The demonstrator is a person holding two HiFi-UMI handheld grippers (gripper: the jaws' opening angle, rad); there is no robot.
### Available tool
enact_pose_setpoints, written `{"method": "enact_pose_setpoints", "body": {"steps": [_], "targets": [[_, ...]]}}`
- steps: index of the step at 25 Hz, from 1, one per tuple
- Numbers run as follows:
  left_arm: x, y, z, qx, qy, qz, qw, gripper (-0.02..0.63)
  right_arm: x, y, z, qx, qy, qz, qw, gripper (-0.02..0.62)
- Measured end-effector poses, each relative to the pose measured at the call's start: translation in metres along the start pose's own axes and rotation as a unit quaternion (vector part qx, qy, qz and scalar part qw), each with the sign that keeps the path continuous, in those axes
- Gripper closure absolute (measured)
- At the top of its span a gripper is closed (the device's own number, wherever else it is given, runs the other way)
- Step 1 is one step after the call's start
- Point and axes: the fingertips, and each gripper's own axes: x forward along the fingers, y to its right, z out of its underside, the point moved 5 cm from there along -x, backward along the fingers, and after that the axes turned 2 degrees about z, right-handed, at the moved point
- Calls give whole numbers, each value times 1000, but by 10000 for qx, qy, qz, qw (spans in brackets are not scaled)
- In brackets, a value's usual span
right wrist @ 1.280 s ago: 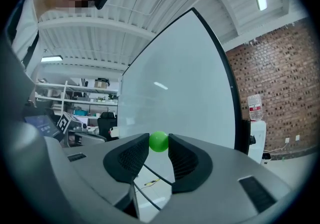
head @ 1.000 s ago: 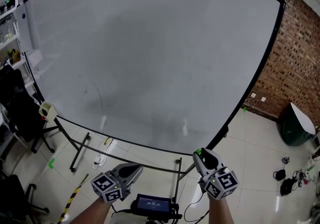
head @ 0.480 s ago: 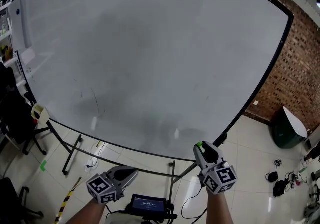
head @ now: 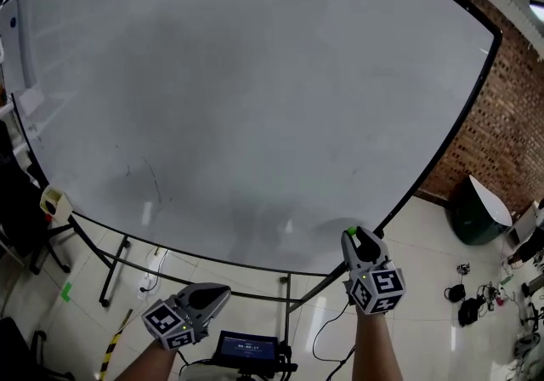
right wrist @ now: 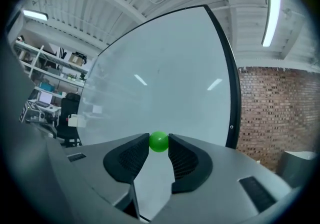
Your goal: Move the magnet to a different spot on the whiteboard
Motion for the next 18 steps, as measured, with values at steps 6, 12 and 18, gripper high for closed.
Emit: {"method": "enact_pose_setpoints", "body": {"steps": [6, 12, 18], "targets": [[5, -12, 6, 0, -141, 190, 9997, 585, 8, 11, 3, -312, -143, 477, 9983, 448], [3, -32, 3, 2, -145, 206, 9997, 584, 23, 9, 5, -598, -187, 774, 9950, 448], [7, -45, 3, -39, -210, 154, 9997, 583, 31, 10, 9, -729, -222, 956, 9925, 448]]}}
